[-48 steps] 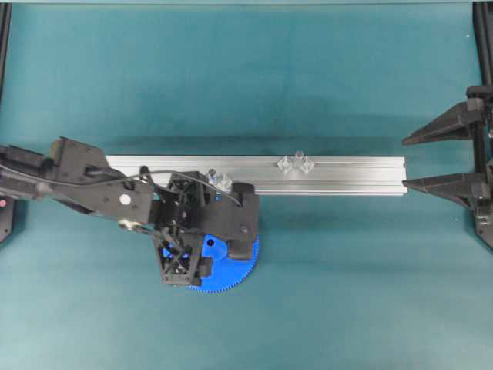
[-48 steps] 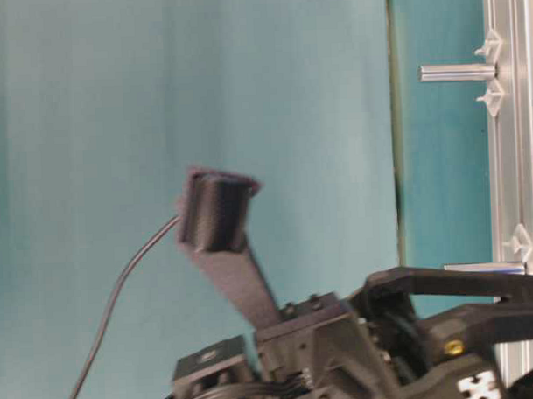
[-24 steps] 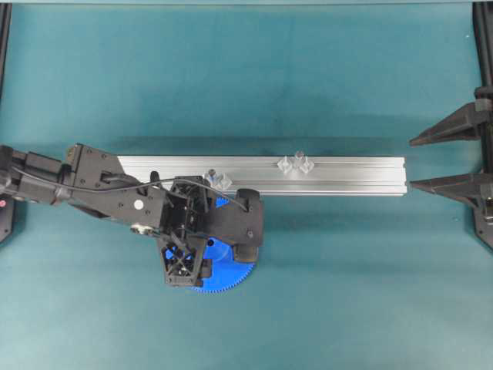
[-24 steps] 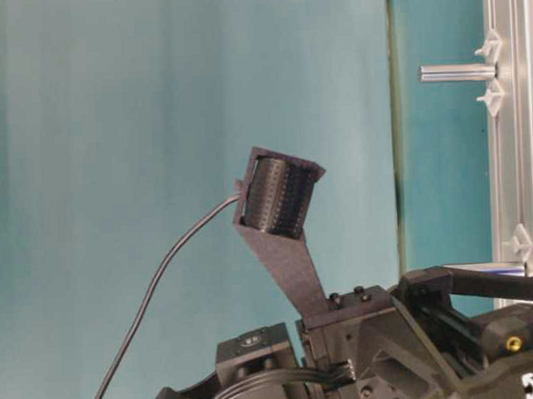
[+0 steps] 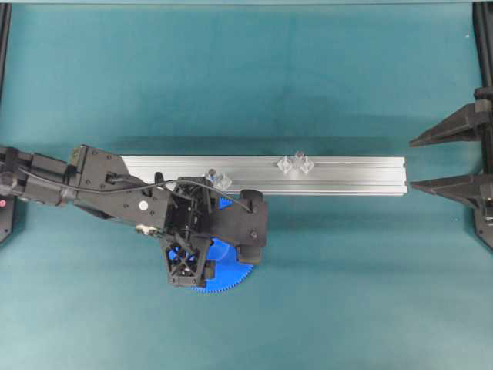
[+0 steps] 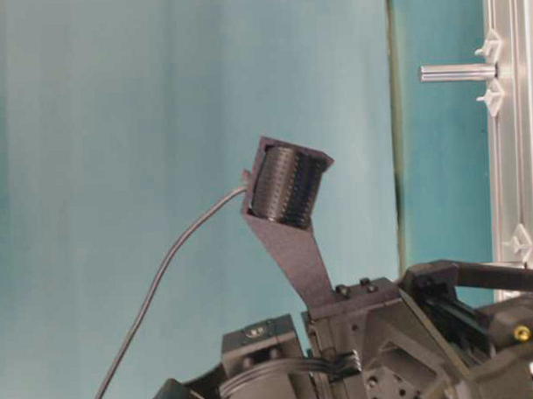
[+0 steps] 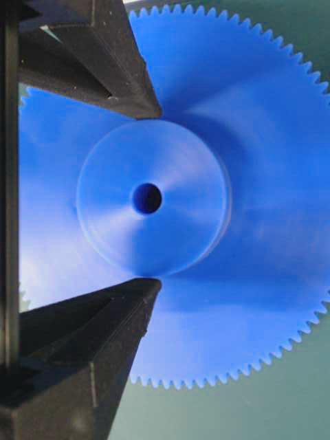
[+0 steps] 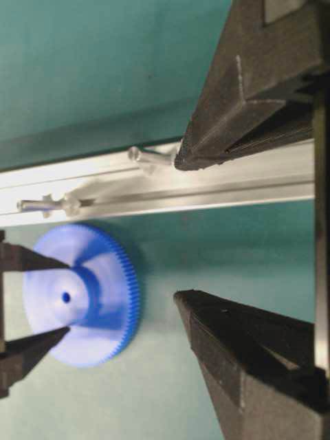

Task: Insert the large gear onto the shaft.
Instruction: 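Lower the left gripper over the hub and close on it, then lift the blue gear and tilt it upright with the left gripper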

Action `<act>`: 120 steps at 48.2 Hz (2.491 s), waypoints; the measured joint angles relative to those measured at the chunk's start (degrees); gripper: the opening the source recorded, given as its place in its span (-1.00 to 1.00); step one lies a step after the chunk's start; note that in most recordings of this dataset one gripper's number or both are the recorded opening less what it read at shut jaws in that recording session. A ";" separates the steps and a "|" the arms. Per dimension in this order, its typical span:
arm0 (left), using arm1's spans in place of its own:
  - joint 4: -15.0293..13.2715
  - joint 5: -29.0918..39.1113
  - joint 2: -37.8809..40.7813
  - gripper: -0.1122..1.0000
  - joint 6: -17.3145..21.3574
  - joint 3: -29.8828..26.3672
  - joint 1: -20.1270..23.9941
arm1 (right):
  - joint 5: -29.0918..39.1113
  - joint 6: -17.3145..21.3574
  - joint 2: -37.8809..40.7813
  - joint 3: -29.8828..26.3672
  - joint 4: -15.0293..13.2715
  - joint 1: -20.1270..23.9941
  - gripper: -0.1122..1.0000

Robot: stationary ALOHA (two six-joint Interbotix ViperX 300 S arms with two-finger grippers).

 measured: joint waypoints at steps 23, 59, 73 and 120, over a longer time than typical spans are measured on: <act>0.00 0.09 1.67 0.87 0.18 -0.44 0.09 | -0.09 0.09 0.00 0.09 0.18 0.09 0.62; 0.00 -0.35 2.02 0.62 0.62 -0.26 0.09 | -0.09 0.18 -0.09 0.44 0.18 0.09 0.62; 0.18 -1.58 1.76 0.62 1.41 0.00 0.09 | -0.44 0.09 -0.26 0.79 0.26 0.09 0.62; 0.26 4.83 -3.60 0.62 9.76 -7.12 2.29 | -1.05 0.09 -1.67 1.76 0.26 0.09 0.62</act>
